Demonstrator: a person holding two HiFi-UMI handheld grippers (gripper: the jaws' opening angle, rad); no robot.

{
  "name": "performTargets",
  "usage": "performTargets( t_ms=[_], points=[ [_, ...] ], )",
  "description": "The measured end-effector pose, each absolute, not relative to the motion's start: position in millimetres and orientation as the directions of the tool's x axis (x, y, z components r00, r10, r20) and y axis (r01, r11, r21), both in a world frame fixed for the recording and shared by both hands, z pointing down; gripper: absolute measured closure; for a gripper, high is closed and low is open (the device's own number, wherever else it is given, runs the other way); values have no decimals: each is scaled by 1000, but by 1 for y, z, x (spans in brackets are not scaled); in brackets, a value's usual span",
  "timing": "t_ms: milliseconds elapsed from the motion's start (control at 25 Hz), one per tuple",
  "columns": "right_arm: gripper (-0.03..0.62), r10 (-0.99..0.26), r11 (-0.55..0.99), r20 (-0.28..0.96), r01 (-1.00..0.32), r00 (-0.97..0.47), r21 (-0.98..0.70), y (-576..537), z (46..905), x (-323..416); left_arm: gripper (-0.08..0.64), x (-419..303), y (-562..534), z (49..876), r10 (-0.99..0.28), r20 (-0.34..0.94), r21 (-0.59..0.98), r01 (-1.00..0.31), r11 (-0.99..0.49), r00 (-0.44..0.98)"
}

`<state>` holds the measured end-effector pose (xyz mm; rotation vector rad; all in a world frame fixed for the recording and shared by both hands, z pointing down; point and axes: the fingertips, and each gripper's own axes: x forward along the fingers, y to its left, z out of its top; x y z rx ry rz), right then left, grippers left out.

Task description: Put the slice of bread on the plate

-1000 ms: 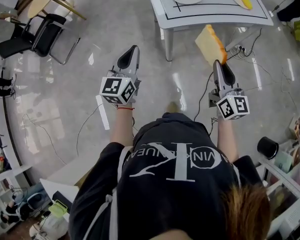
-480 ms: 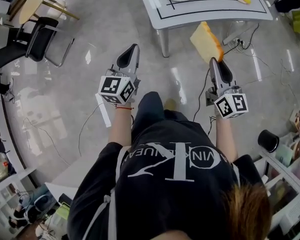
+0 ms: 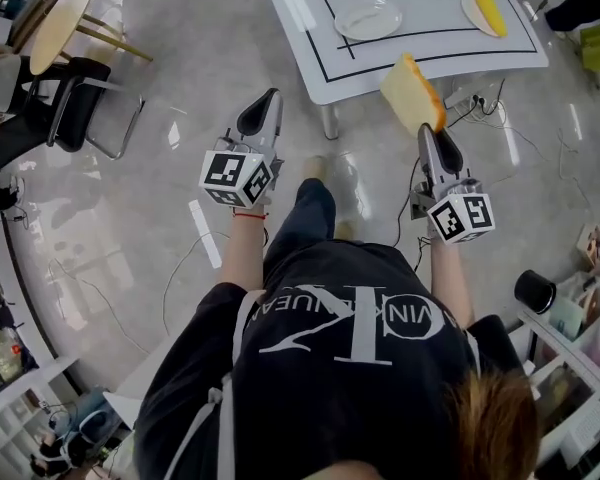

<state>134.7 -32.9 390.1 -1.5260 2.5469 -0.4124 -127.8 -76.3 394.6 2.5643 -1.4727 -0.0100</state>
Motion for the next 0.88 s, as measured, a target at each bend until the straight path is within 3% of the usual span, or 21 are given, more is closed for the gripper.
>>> performTargets(
  t_ms=[880],
  points=[
    [506,-935,296,74,-879,-347,-372,-169,402,112,558,-103,-267,403,-706,104,194,-710,-677,701]
  ],
)
